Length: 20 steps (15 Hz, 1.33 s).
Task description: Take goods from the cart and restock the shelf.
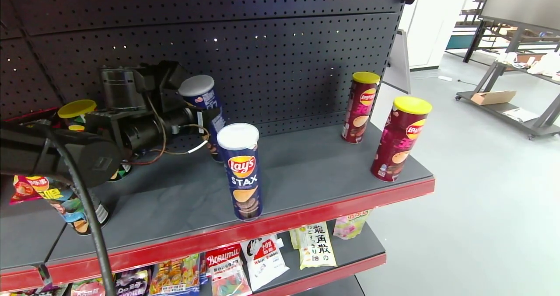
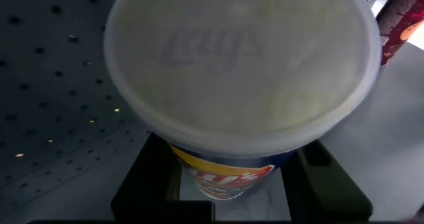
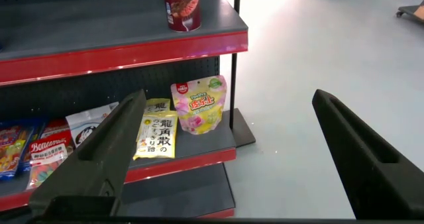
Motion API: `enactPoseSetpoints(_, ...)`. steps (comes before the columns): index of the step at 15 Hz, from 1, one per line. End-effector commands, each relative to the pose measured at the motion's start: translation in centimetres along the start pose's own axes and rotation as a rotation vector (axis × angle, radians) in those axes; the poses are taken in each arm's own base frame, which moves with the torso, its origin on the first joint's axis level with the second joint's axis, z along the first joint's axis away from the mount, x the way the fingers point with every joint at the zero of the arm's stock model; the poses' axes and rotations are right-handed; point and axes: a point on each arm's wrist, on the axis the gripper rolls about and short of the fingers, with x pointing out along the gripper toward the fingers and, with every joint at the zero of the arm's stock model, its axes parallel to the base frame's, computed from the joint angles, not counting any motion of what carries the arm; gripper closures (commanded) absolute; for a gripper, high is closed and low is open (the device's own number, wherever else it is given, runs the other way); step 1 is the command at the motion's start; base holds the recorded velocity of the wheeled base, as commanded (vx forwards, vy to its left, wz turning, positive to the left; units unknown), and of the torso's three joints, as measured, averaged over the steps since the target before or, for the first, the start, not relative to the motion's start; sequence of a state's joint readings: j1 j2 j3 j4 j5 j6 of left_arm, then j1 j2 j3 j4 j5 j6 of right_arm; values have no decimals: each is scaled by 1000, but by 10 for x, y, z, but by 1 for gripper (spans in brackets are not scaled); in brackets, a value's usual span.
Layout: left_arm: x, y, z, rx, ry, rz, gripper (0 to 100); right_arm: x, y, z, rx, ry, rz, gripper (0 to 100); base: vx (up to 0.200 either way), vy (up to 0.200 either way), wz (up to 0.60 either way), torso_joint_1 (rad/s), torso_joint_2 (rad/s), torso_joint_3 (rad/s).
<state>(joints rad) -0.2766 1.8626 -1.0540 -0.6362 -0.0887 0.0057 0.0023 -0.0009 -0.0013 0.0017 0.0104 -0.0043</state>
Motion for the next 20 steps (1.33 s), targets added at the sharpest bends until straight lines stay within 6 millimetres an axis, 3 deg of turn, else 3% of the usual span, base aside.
enactPoseSetpoints(1, 14, -5, -10, 0, 27, -3, 100, 0, 0, 0, 0, 2, 1, 0, 0, 0, 0, 0, 0, 0)
enactPoseSetpoints(5, 42, -4, -14, 3, 20, 16, 100, 0, 0, 0, 0, 0, 1, 0, 0, 0, 0, 0, 0, 0)
enactPoseSetpoints(12, 66, -8, -16, -10, 53, 59, 100, 0, 0, 0, 0, 0, 1, 0, 0, 0, 0, 0, 0, 0)
enactPoseSetpoints(20, 77, -13, -18, -19, 79, 62, 100, 0, 0, 0, 0, 0, 1, 0, 0, 0, 0, 0, 0, 0)
